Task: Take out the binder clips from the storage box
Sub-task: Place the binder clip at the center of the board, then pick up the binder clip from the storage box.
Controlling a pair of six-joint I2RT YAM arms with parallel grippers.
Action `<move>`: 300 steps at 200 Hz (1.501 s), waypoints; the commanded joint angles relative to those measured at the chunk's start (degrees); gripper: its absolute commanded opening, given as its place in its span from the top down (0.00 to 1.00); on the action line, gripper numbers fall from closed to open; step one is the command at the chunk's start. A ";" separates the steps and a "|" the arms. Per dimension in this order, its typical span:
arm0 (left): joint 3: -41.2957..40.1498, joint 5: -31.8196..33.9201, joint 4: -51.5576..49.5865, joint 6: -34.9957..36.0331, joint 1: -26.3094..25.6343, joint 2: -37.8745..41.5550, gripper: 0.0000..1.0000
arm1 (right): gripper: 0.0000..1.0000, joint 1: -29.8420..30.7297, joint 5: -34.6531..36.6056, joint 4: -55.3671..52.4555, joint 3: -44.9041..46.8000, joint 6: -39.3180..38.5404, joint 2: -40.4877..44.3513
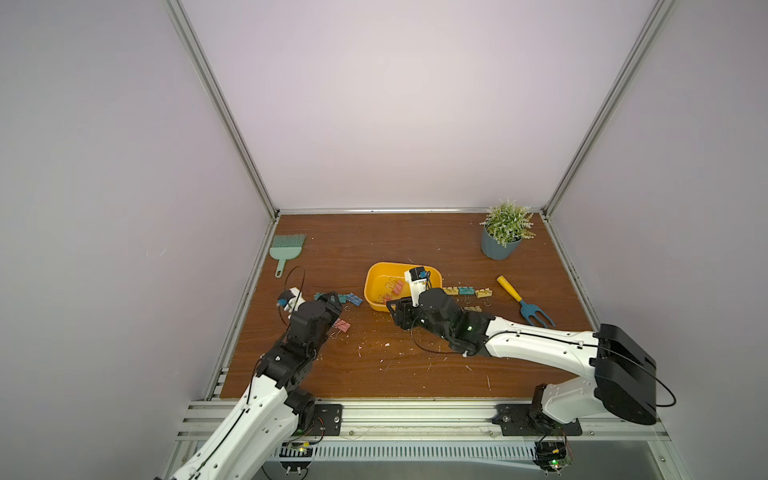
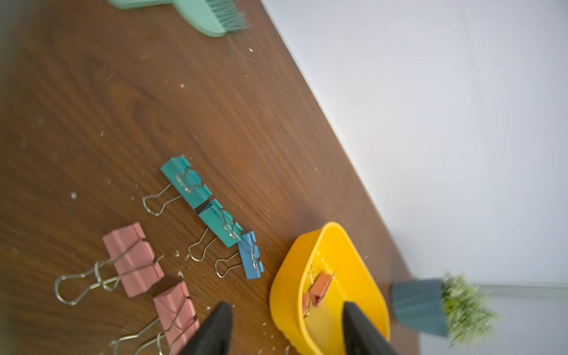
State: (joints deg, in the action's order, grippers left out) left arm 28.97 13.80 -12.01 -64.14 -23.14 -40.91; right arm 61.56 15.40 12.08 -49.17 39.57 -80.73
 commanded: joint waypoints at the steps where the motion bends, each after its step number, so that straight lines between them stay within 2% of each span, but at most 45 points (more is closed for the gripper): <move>1: 8.16 -6.60 -0.90 18.75 0.61 -10.66 0.19 | 0.43 -0.67 7.49 4.09 2.27 -0.46 3.19; 17: 13.50 -10.55 -1.70 24.46 0.64 -18.41 0.01 | 0.43 -1.78 7.86 3.01 2.52 -0.21 4.05; 41: 19.71 -15.06 -2.56 31.43 0.72 -26.66 0.01 | 0.42 -3.93 6.22 0.87 2.19 0.96 3.93; 56: 22.09 -15.80 -3.63 31.70 0.81 -29.91 0.01 | 0.42 -5.31 4.46 0.00 2.25 1.26 3.63; 95: 21.38 -30.91 6.82 33.17 0.81 -34.44 0.01 | 0.41 -9.50 0.31 -1.07 3.47 3.43 2.88; 115: 22.16 -35.54 9.12 32.99 0.47 -38.19 0.01 | 0.41 -11.02 -1.87 -1.35 3.77 4.00 2.25; 130: 24.43 -34.59 7.44 34.56 -1.42 -41.08 0.03 | 0.41 -11.87 -3.03 -1.44 3.90 5.04 1.77; 149: 30.56 -27.60 0.61 38.52 -5.68 -45.96 0.04 | 0.41 -12.16 -4.00 -1.35 3.69 5.33 1.24; 160: 34.38 -24.98 -3.72 39.94 -6.91 -49.55 0.08 | 0.41 -12.24 -4.55 -1.58 3.42 5.24 0.91; 184: 39.52 -23.79 -8.76 41.12 -7.19 -55.89 0.15 | 0.41 -12.25 -5.68 -2.07 2.53 5.28 0.06; 219: 43.18 -21.84 -11.39 41.46 -8.12 -60.22 0.24 | 0.41 -12.28 -7.61 -2.49 1.71 6.57 -1.09; 283: 47.99 -17.47 -13.83 43.30 -7.99 -66.49 0.26 | 0.41 -12.19 -9.66 -3.07 0.74 6.91 -2.57; 300: 50.00 -17.82 -14.11 43.83 -7.87 -68.60 0.32 | 0.42 -12.26 -10.20 -3.12 0.55 6.95 -2.90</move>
State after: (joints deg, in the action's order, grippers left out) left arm 76.07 -5.39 -23.90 -22.06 -30.74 -107.07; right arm 49.39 6.70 8.86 -46.00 45.98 -83.48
